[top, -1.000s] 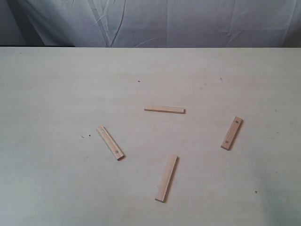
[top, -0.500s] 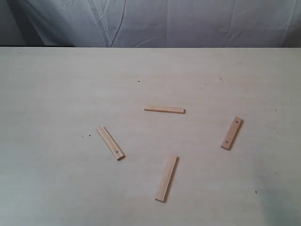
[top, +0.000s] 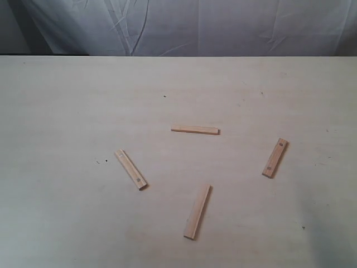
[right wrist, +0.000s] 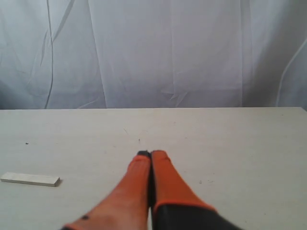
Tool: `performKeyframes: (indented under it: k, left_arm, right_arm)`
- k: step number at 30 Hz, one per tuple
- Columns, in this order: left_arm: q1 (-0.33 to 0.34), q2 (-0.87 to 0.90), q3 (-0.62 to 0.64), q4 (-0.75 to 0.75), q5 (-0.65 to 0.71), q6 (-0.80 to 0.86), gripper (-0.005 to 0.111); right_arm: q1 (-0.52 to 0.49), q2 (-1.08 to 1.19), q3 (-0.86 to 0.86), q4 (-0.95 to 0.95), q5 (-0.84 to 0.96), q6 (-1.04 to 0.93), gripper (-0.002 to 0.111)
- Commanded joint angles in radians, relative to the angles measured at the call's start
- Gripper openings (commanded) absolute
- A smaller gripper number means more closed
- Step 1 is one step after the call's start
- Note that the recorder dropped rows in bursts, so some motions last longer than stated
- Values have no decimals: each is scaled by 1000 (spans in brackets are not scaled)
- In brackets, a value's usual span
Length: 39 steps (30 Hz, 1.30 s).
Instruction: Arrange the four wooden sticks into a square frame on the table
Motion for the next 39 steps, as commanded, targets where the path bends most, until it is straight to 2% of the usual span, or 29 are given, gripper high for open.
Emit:
performKeyframes:
  k: [1,3,5,11,15,20,25,28,32,35,36,39]
  left_arm:
    - [-5,248,-73,-85,125,38,0]
    - [-39,341,-74,-146,123,65,0]
    - [-101,416,-74,-179,116,67,0]
    - [-390,625,-91,-194,-3,-37,0]
    - [-562,780,-179,-173,-27,-94,0]
    - [-701,974,-324,-126,34,-140,0]
    - [-786,1126,-471,-119,140,-151,0]
    - [-798,1163,-494,-236,136,-150,0]
    - [-800,1163,-492,-250,114,-153,0]
    - [-819,1206,-492,-90,140,-383,0]
    - [-836,1230,-492,-48,142,-419,0]
    - [-848,1245,-492,-74,78,-428,0]
  right_arm:
    - [-5,-6,2,0,-18,-2,-1]
    - [-5,-6,2,0,-18,-2,-1]
    - [-5,-6,2,0,-18,-2,-1]
    - [-5,-6,2,0,-18,-2,-1]
    - [-5,-6,2,0,-18,-2,-1]
    - [-5,-6,2,-2,-15,-2,-1]
    - [-5,-6,2,-2,-15,-2,-1]
    - [-5,-6,2,-2,-15,-2,-1]
    - [-5,-6,2,-2,-15,-2,-1]
    - [-5,-6,2,-2,-21,-2,-1]
    - [-5,-6,2,-2,-21,-2,-1]
    - [-5,-6,2,-1,-21,-2,-1]
